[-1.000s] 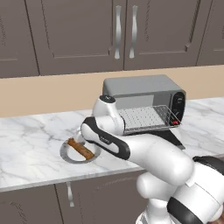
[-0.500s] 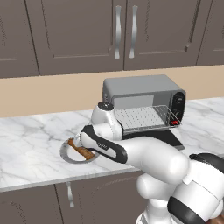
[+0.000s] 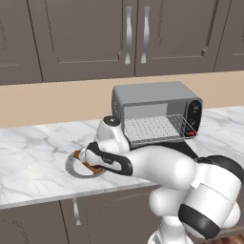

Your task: Pull the toaster oven rack outwards. Pick up the baguette from the plate and place it on the toaster oven rack. Close the toaster oven door fully and set the temperature to the lowest setting.

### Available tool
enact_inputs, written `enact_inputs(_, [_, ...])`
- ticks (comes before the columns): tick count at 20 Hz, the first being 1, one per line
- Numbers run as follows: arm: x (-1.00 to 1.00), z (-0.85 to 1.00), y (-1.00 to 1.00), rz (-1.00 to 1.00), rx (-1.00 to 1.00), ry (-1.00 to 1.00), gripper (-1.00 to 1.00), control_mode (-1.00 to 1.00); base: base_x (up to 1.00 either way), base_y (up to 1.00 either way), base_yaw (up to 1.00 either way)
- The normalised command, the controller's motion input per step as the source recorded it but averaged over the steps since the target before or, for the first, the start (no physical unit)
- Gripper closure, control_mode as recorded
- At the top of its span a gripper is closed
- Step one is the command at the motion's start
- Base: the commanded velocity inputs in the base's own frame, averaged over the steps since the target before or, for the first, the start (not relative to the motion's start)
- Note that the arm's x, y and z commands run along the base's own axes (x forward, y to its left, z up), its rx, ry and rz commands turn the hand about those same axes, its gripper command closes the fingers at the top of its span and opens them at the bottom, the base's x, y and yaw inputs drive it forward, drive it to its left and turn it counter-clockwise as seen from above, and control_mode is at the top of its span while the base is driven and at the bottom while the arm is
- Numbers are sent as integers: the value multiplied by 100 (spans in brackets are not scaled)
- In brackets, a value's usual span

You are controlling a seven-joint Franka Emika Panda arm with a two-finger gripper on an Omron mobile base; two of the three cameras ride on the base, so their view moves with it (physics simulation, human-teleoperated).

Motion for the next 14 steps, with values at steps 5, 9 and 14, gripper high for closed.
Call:
enact_inputs(5, [14,-9,7,0,0,0,-100,-100,0,0,0])
enact_inputs(9, [9,-13,7,0,0,0,-100,-100,0,0,0])
enact_inputs(14, [11,-22,16,0,-2,0,-100,-100,0,0,0])
